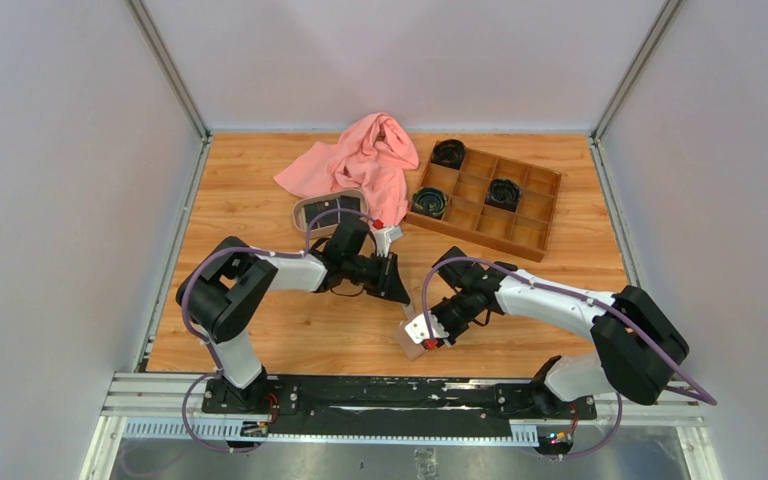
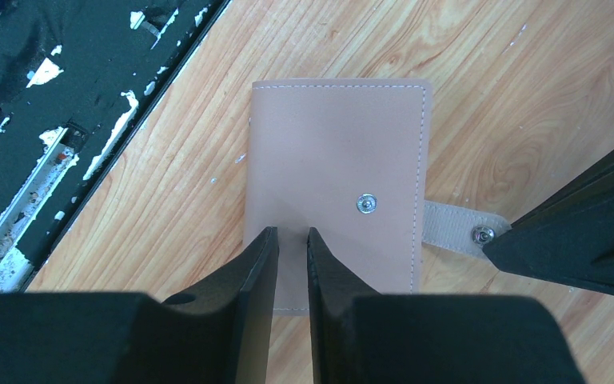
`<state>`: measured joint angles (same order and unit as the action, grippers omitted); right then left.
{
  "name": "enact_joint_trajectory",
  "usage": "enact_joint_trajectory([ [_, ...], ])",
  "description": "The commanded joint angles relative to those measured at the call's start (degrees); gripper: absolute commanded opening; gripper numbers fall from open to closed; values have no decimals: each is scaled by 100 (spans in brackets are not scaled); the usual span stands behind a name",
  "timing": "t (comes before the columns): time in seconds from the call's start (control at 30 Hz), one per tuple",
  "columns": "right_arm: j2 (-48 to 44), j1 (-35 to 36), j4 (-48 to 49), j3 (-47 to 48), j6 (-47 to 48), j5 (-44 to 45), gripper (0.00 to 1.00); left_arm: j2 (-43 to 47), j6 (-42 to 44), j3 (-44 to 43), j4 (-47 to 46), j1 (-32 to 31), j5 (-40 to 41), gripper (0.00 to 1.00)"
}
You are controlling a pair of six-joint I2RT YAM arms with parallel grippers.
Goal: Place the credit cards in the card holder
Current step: Close the card holder at the center of the board.
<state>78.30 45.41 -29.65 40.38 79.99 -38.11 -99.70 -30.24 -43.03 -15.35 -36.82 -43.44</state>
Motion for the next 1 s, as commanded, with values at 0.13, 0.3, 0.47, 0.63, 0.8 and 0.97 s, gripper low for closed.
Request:
enact_joint_trajectory([
  [0.13, 264, 121, -30, -127, 131, 497, 22, 25, -9, 109, -106, 61, -138, 15],
  [0.3, 273, 125, -32, -127, 139, 497, 22, 38, -2, 110, -99, 76, -158, 11],
  [0.47, 273, 126, -28, -123, 132, 506, 22, 45, 0, 110, -99, 87, -209, 0],
  [0.63, 281, 125, -25, -89, 48, 489, 21, 276, -38, 227, -129, 77, -182, 0],
  [0.8, 332, 132, -23, -24, -86, 487, 19, 854, -144, 484, -159, -63, 83, 0],
  [0.97, 335, 124, -23, 26, -195, 494, 19, 1018, -343, 669, -330, -439, 418, 0],
])
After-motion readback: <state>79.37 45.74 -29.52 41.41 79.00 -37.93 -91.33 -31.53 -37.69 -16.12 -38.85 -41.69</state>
